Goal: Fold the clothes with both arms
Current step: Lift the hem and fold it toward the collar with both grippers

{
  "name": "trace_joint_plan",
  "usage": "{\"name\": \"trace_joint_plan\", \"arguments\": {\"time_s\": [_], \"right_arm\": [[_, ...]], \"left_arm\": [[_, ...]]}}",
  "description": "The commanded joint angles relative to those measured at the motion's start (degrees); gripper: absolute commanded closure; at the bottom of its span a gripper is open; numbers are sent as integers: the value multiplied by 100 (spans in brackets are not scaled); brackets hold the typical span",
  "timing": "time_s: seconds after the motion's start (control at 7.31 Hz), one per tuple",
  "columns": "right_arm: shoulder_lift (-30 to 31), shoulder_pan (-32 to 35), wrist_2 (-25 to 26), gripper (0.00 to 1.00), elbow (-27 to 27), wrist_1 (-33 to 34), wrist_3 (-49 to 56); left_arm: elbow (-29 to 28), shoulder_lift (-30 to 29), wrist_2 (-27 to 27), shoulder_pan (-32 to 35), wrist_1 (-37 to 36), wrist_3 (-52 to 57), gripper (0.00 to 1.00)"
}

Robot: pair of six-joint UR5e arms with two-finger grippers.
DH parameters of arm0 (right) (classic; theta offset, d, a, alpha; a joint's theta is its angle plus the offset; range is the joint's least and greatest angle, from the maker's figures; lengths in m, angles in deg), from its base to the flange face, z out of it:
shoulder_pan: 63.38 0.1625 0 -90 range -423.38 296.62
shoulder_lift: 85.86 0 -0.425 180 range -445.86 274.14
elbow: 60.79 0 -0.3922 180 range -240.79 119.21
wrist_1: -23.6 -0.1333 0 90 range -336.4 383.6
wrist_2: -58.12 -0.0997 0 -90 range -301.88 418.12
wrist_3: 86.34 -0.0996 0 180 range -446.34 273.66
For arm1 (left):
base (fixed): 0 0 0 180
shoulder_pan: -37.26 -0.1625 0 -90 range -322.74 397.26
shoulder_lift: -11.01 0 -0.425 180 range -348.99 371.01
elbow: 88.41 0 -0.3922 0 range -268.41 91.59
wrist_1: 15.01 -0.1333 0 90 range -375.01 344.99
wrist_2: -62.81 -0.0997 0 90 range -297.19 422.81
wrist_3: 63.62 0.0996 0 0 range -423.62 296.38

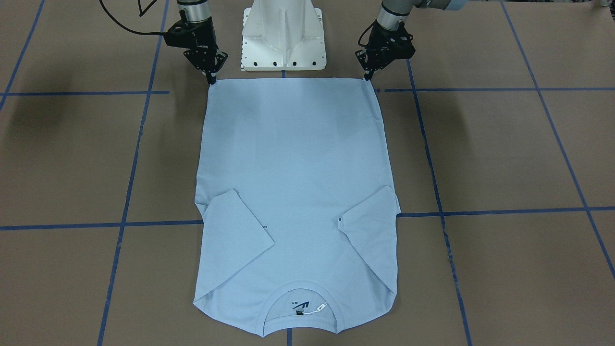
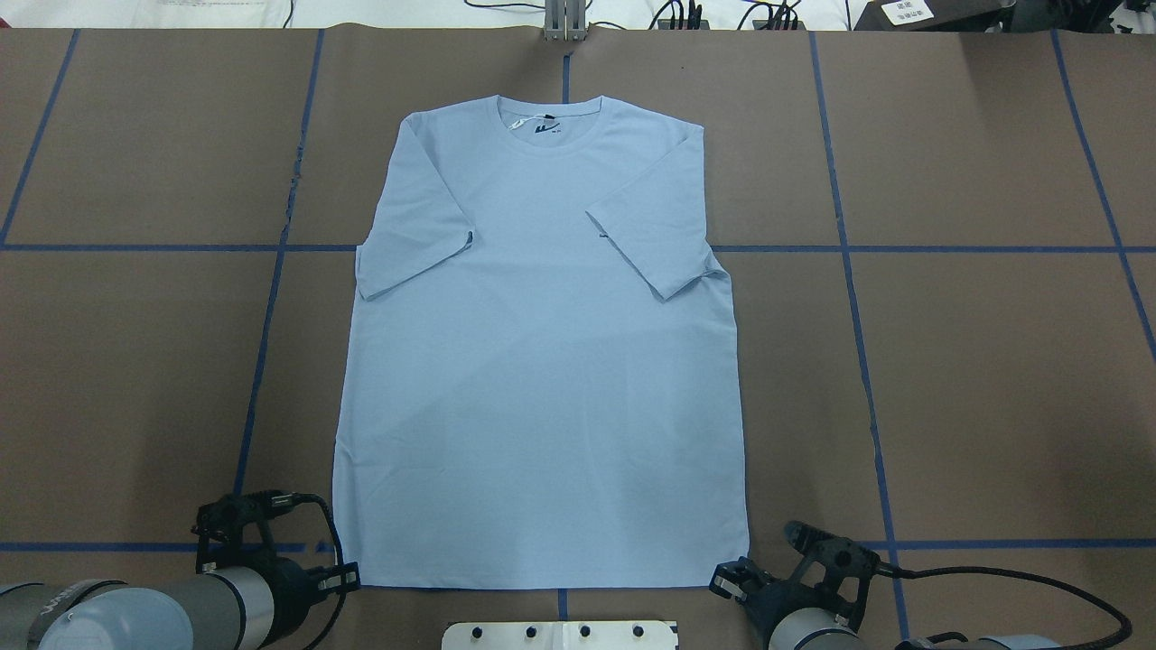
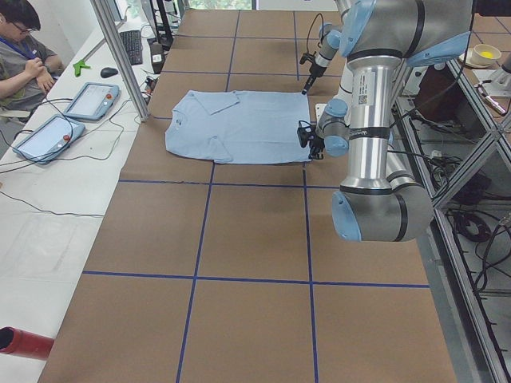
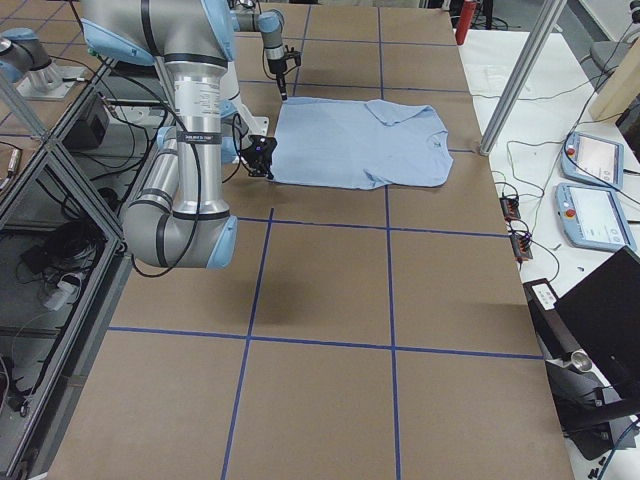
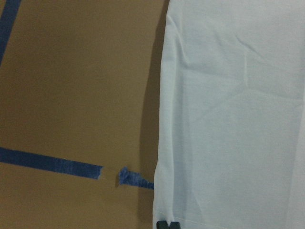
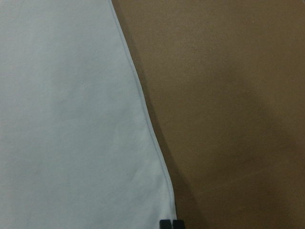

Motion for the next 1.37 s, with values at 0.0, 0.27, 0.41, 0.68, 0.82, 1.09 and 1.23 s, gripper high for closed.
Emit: {"name": "trace_joint_plan", "arguments": {"time_s": [0.0, 0.27, 0.41, 0.68, 0.82, 1.09, 1.23], "right_arm": [[45, 60, 58, 100, 281, 0, 49], [291, 52, -55, 100, 1586, 880, 181], [256, 51, -308, 100, 2428, 1662, 190], [-93, 452, -1062, 100, 3358, 2685, 208], [-470, 865, -1345, 100, 3342, 2976, 756], [-1417, 1794, -1766, 100, 2967, 3311, 1645], [-2032, 2618, -2439, 100, 2433, 3444, 2137]], "left_arm": [[331, 16, 35, 51, -23, 44, 100], [1802, 0, 445, 78, -1236, 79, 100], [2768, -88, 1014, 113, -2210, 88, 100], [3559, -1155, 1780, 768, -3674, 384, 100], [3516, -1501, 1976, 1138, -3905, 883, 100], [3062, -1845, 2056, 2155, -3943, 2260, 100], [2580, -2038, 2544, 3049, -3943, 3051, 100]]}}
